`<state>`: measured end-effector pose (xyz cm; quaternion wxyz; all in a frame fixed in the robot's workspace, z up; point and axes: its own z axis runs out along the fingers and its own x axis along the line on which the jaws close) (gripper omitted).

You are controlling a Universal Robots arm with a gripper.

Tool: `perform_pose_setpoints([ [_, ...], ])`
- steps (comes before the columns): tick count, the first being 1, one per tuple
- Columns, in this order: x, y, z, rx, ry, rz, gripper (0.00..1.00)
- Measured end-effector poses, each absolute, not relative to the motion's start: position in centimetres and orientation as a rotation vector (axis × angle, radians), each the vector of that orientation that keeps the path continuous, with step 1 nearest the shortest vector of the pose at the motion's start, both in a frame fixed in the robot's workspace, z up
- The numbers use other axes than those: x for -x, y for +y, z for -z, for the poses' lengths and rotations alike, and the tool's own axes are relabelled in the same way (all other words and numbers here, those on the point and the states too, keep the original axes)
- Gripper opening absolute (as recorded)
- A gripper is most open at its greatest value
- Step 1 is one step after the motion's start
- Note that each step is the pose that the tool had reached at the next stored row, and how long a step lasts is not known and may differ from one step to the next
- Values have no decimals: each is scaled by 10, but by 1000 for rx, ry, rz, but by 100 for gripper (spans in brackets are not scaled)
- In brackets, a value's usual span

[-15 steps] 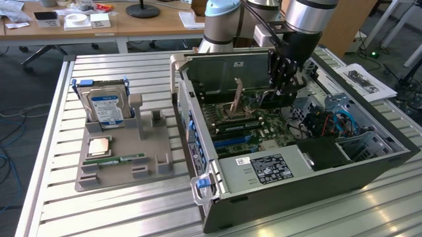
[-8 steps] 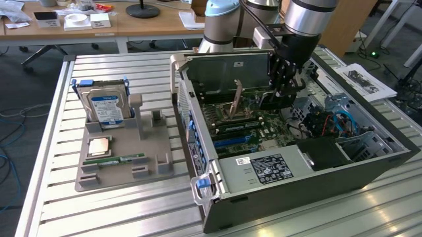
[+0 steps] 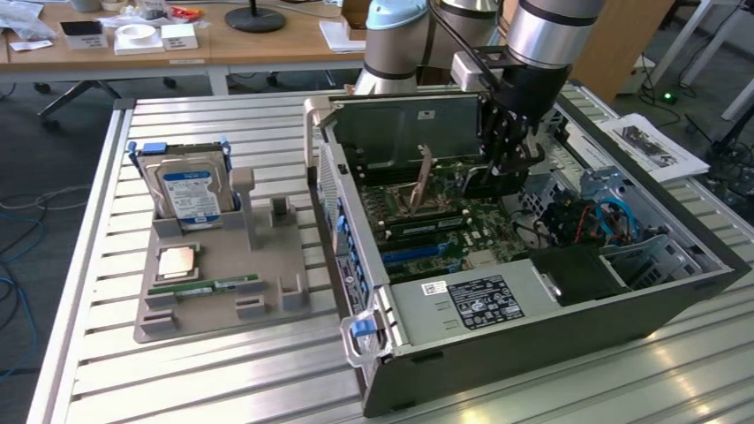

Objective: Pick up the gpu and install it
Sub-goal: 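Insert the gpu into the slot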

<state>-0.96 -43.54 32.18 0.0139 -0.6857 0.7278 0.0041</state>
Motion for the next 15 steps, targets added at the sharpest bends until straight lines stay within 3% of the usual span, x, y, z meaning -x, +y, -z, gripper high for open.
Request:
perform_pose_setpoints([
  [15, 11, -435, -307, 2136, 2264, -14, 27],
])
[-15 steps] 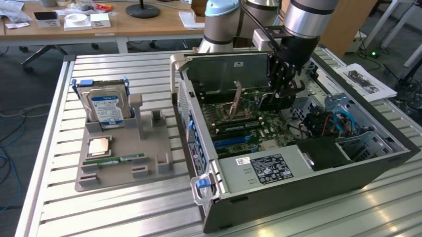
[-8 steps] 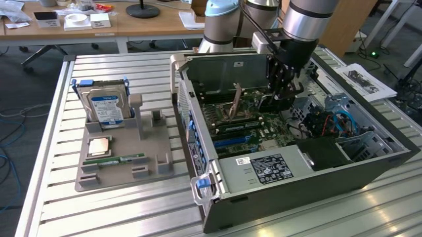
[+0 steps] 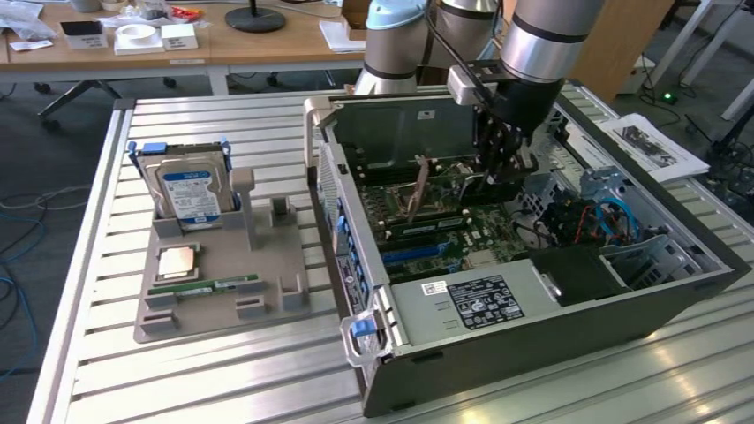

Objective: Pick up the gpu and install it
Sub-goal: 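Insert the gpu into the slot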

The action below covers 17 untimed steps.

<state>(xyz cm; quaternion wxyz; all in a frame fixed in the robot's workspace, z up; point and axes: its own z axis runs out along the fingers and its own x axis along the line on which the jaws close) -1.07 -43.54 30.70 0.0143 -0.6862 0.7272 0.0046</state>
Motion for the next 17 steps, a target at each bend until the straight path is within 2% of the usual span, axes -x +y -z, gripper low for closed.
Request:
perform_pose_setpoints([
  [17, 21, -435, -302, 2137, 2263, -14, 27],
])
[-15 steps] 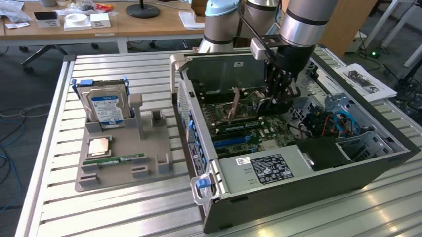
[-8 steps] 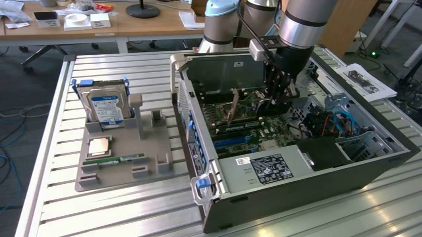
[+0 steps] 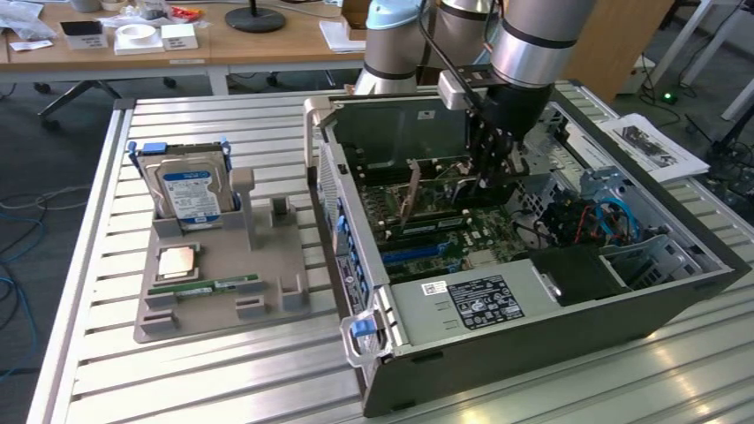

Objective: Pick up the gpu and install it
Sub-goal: 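Insert the gpu into the slot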

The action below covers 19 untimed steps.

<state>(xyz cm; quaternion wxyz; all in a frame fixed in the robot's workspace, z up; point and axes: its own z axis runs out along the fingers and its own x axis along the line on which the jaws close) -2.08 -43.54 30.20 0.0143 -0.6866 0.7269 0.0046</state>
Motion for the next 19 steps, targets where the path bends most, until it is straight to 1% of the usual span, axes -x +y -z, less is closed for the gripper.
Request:
perform_pose_setpoints([
  [19, 21, -437, -298, 2137, 2263, -14, 27],
])
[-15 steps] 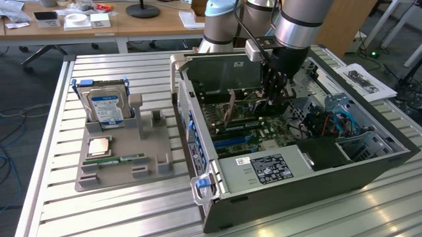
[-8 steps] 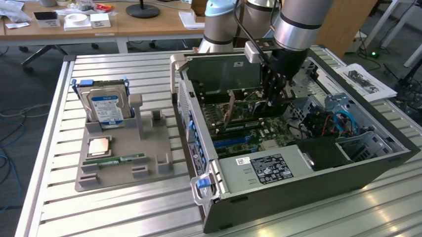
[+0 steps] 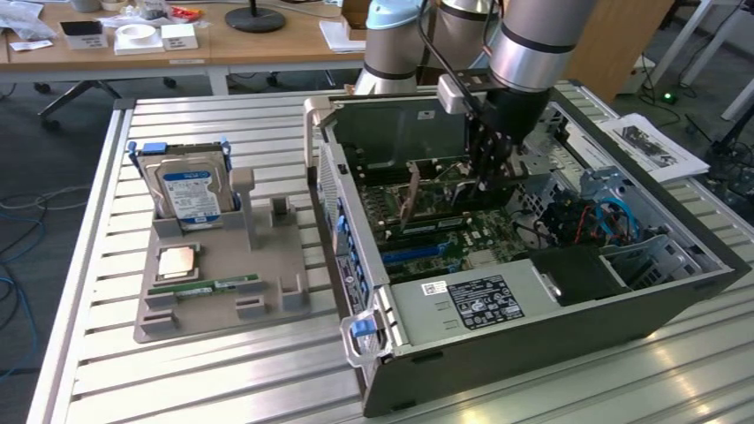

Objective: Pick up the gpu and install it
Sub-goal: 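Insert the gpu into the slot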

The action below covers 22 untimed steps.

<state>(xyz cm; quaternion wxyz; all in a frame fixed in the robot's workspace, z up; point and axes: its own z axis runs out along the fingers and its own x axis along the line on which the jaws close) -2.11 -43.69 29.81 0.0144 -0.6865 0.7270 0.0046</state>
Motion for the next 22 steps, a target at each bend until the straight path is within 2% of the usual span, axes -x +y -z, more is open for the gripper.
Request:
perform_pose_setpoints([
  [22, 21, -437, -294, 2137, 2263, -14, 27],
])
